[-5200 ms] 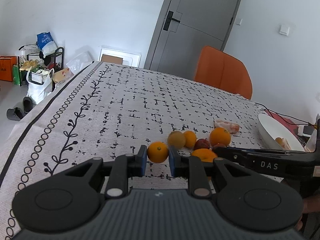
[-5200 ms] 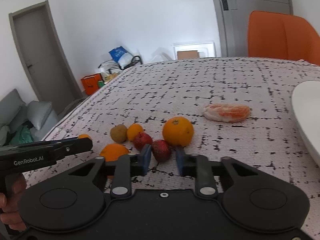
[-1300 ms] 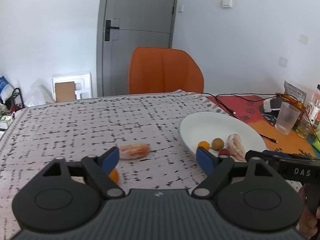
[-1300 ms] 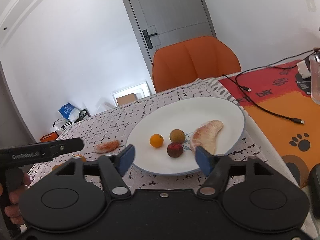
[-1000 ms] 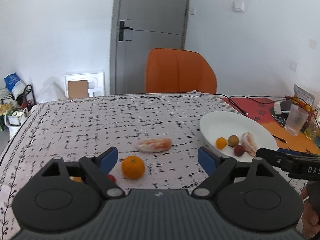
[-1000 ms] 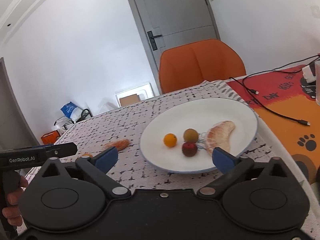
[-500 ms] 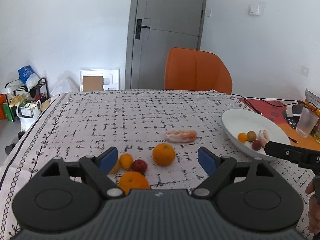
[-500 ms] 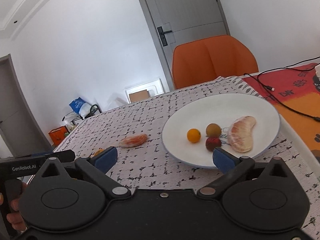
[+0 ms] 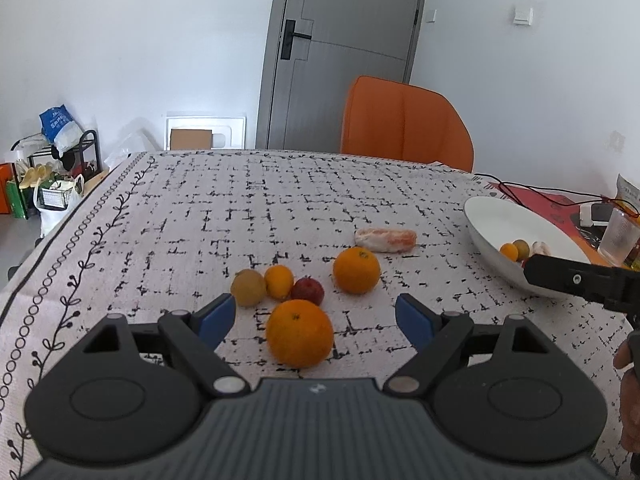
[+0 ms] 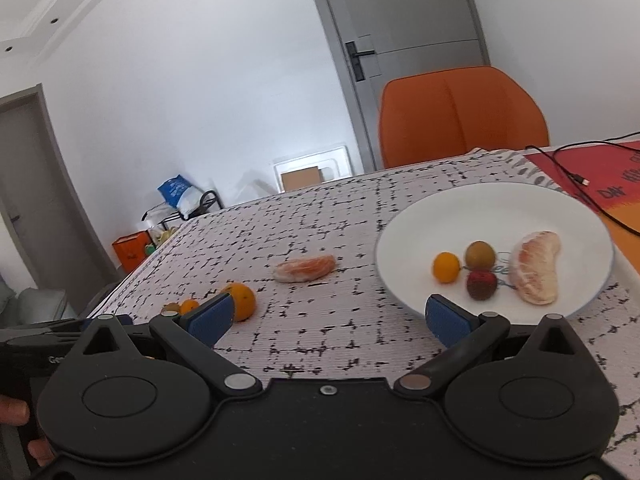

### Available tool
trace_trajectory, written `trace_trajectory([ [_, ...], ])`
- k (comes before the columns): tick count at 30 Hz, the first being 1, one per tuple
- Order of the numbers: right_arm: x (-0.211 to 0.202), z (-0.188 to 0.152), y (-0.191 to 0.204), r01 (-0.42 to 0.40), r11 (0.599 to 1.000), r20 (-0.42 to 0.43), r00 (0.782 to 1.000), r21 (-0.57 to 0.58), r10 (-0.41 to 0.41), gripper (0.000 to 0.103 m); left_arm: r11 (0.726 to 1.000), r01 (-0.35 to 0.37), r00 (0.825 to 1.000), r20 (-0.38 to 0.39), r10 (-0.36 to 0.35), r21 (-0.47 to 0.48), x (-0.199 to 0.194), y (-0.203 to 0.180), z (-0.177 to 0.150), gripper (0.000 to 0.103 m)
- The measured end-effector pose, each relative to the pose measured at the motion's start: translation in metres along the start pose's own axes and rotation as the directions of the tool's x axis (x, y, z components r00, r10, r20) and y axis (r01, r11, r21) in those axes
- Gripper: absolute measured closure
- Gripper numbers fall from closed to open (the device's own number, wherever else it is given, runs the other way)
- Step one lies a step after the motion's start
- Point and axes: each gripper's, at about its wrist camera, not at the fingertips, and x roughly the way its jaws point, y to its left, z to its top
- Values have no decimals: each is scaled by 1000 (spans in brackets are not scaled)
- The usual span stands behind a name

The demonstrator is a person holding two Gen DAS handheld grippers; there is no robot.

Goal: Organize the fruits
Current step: 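Move both open grippers back to the fruit pile, then grasp a large orange with the left gripper while the right grasps a red plum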

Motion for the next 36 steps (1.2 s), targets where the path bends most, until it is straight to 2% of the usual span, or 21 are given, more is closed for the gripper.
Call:
trace_trajectory([
  [7,10,-1,12,-25,999,-29,999,-31,24,0,999,-18,999,-34,16,-41,11,11,-5,18],
  [9,13,-2,15,-37,999,-38,999,-32,35,0,998,-11,999,-32,9,-60,12,15,-7,22],
  [11,16,-3,19,-57,998,-48,997,-37,55,0,998,3,1000,-25,-5,-67,12,18,-8,32],
  [13,21,-3,23,-66,997,-64,996,-37,64,0,997,20,999,-50,-23,-72,16,21,-8,52],
  [16,28,-5,30,-101,994,-82,992,-45,97,0,995,51,997,-55,-56,-89,17,25,-8,64],
  [24,45,-4,54,-143,986,-117,984,-89,132,2,994,-1,999,-40,-3,-110,8,43,-8,64],
  [27,50,-4,63,-145,983,-129,983,-110,130,14,993,-12,999,-31,8,-115,4,51,-7,64],
  [29,54,-3,68,-152,981,-144,980,-118,135,26,992,-18,1000,-24,15,-121,1,56,-7,64],
  [36,66,-4,87,-191,970,-197,967,-150,161,46,987,-26,1000,6,27,-161,-6,72,-6,64],
])
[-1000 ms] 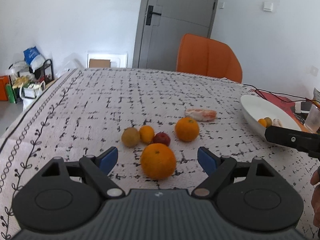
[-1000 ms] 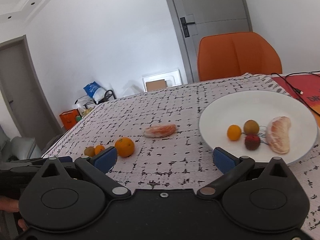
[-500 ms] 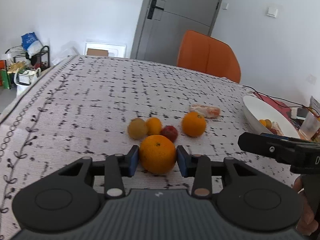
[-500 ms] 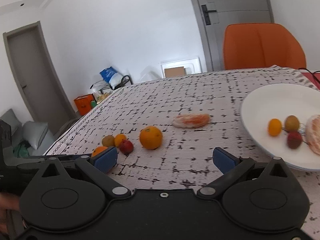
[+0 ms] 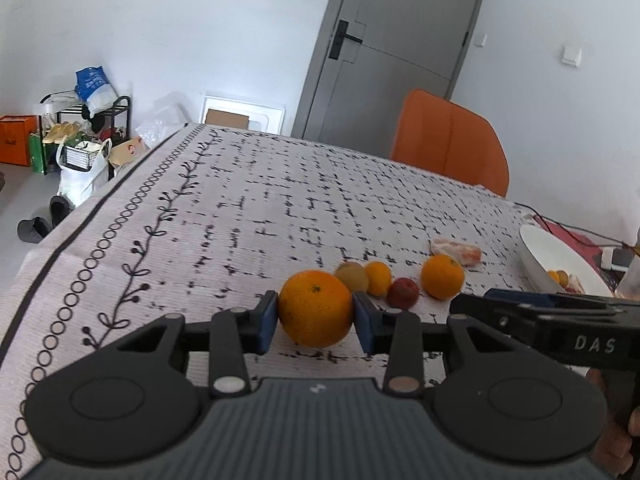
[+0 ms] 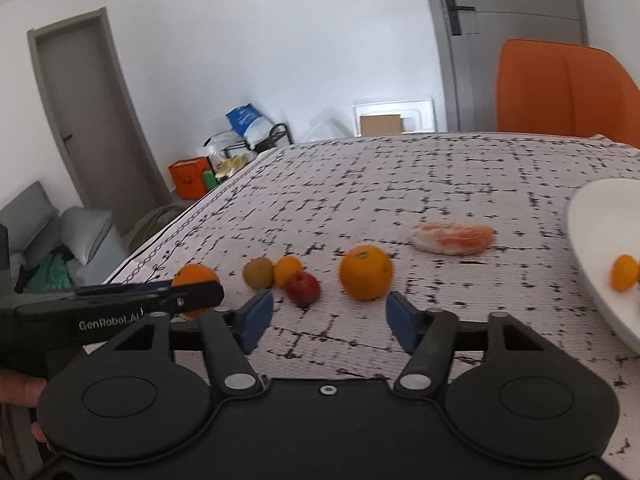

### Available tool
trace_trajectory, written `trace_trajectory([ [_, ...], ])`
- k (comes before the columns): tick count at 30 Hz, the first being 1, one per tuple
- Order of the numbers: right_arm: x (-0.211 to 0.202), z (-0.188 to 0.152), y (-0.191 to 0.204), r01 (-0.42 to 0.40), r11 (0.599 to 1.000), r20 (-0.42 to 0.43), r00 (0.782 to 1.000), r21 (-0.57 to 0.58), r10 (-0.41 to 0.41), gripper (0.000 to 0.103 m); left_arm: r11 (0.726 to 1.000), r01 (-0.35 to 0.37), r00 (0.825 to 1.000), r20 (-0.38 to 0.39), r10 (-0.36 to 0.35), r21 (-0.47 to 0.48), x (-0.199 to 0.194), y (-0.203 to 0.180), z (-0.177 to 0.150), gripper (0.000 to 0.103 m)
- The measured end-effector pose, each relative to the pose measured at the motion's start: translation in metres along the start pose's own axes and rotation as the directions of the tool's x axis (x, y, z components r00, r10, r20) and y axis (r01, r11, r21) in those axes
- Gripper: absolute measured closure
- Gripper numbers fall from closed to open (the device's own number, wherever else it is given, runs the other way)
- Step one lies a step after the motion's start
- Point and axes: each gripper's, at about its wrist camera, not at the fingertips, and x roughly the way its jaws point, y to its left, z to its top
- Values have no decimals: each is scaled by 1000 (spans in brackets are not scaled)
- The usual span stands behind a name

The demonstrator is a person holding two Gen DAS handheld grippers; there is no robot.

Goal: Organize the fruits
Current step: 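Grasp a large orange with the left gripper while the right grasps a red plum, then carry the orange and red plum over the white bowl with both grippers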

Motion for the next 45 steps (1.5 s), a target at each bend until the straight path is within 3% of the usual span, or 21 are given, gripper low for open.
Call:
trace_trajectory([
  [5,12,5,13,-21,999,-35,999,-33,20,60,1000,0,1000,16,1,-30,-3,10,2,64],
  [19,42,10,24,33,997,-68,997,-75,-38,63,997,10,999,33,-8,-76,-7,24,2,64],
  [23,45,9,23,50,995,-65,996,-85,-55,80,997,15,1000,20,-14,-69,-6,22,0,64],
  [31,25,5,12,24,999,-45,999,-38,-26,81,999,27,999,32,-25,-33,-5,7,4,64],
  [45,-18,2,-15,80,996,40,996,28,-81,80,995,95,995,21,-96,29,-1,-34,7,64],
])
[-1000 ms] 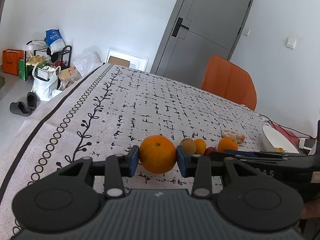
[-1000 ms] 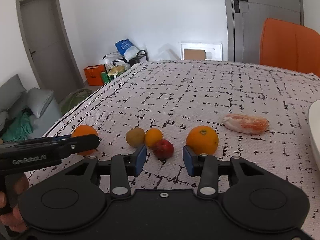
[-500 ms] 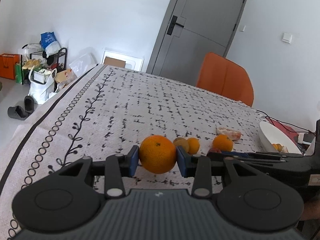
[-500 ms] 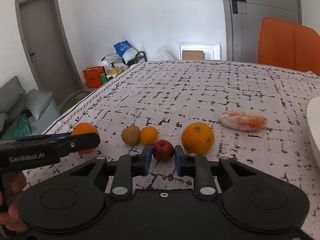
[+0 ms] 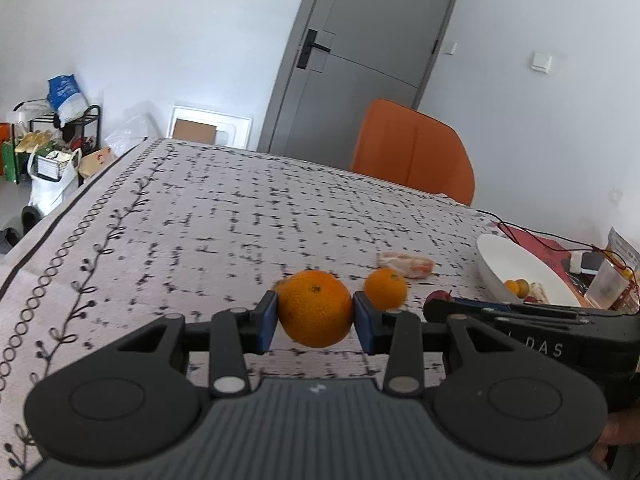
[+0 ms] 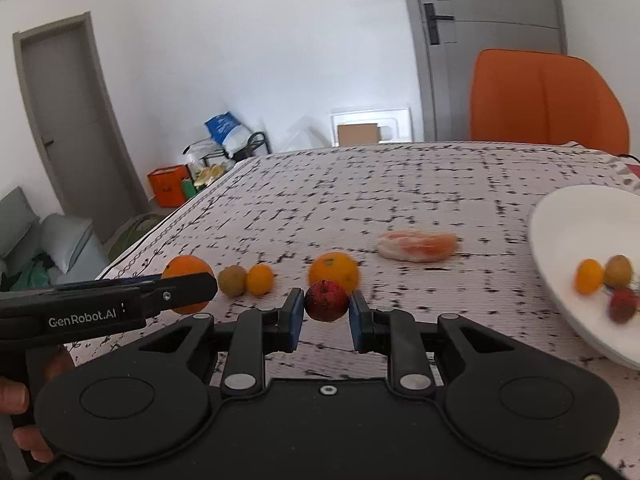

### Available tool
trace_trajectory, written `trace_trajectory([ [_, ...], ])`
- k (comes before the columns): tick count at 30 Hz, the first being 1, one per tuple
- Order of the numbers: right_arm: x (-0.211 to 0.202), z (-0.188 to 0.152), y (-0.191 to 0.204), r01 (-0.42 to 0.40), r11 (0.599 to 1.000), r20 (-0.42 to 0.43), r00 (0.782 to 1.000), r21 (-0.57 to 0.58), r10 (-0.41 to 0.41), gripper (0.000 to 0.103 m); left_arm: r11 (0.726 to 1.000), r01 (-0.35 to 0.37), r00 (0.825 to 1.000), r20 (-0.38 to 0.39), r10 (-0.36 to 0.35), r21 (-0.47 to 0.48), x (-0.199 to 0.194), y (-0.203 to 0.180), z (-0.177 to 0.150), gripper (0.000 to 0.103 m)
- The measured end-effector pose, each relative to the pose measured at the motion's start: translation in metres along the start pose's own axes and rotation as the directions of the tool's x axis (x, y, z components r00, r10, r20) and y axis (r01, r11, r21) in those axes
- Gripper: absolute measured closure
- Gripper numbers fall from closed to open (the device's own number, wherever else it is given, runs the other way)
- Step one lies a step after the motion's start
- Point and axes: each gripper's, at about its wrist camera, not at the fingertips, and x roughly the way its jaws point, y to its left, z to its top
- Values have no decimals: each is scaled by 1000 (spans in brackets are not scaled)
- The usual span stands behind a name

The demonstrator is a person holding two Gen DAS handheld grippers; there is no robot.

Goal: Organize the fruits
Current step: 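Carry the orange and red plum over the white bowl with both grippers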

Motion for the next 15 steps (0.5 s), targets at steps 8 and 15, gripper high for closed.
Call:
trace_trajectory([
  [8,-22,2,-25,26,999,61,998,41,-29,80,998,41,999,4,-41,56,4,-32,6,64],
  [15,-42,2,-47,60,995,105,992,79,-69,80,992,75,997,-8,-75,102,12,-57,8,64],
])
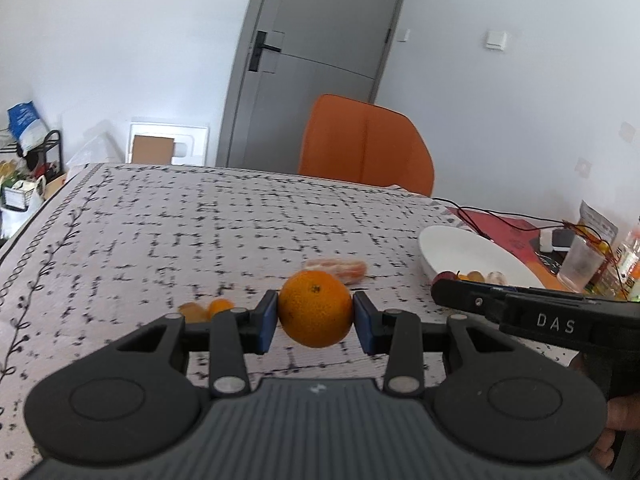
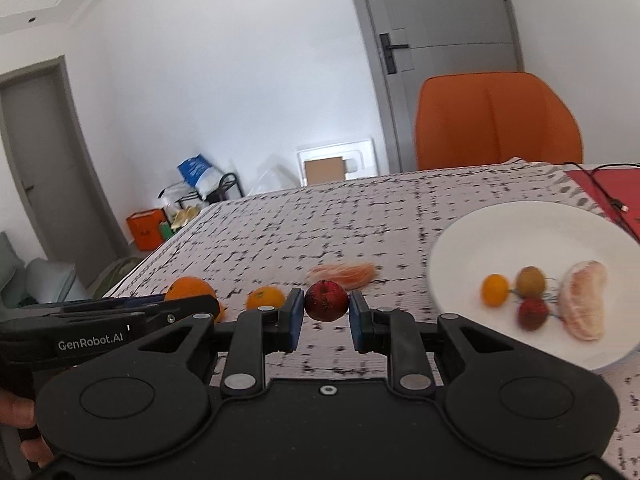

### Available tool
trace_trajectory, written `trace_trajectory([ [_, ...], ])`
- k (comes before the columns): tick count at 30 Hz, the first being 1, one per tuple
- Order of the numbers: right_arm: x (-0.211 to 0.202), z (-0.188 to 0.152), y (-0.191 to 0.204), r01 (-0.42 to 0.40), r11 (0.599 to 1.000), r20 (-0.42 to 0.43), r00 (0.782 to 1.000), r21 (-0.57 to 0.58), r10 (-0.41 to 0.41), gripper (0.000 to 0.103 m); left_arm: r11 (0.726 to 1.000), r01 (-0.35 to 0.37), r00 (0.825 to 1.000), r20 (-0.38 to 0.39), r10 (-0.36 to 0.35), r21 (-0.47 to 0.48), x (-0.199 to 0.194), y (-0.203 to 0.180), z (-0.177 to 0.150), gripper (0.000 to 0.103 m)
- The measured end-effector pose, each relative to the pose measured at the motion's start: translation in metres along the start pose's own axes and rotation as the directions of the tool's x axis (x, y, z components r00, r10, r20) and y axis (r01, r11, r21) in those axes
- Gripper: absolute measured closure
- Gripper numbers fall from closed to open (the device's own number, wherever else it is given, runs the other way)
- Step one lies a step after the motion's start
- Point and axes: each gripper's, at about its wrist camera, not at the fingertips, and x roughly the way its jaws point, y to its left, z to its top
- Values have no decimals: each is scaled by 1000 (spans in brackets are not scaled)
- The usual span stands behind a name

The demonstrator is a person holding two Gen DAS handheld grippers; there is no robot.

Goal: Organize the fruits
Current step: 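Carry the orange and red plum over the white bowl with both grippers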

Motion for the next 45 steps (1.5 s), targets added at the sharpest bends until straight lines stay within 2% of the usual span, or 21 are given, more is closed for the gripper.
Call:
trace_trajectory([
  [17,-19,-8,-62,84,991,28,996,103,-87,80,996,42,999,-11,-41,78,25,-45,9,64],
  [31,-26,-17,-94,138,978,25,989,158,-143,80,988,83,996,-43,-78,128,52,-74,11,64],
  [35,-32,-19,-100,148,974,36,987,169,-156,71,985,96,995,-52,-90,143,60,-83,12,64],
  [45,-45,-18,-113,158,973,59,984,171,-170,71,973,134,990,-67,-124,189,77,-110,16,64],
])
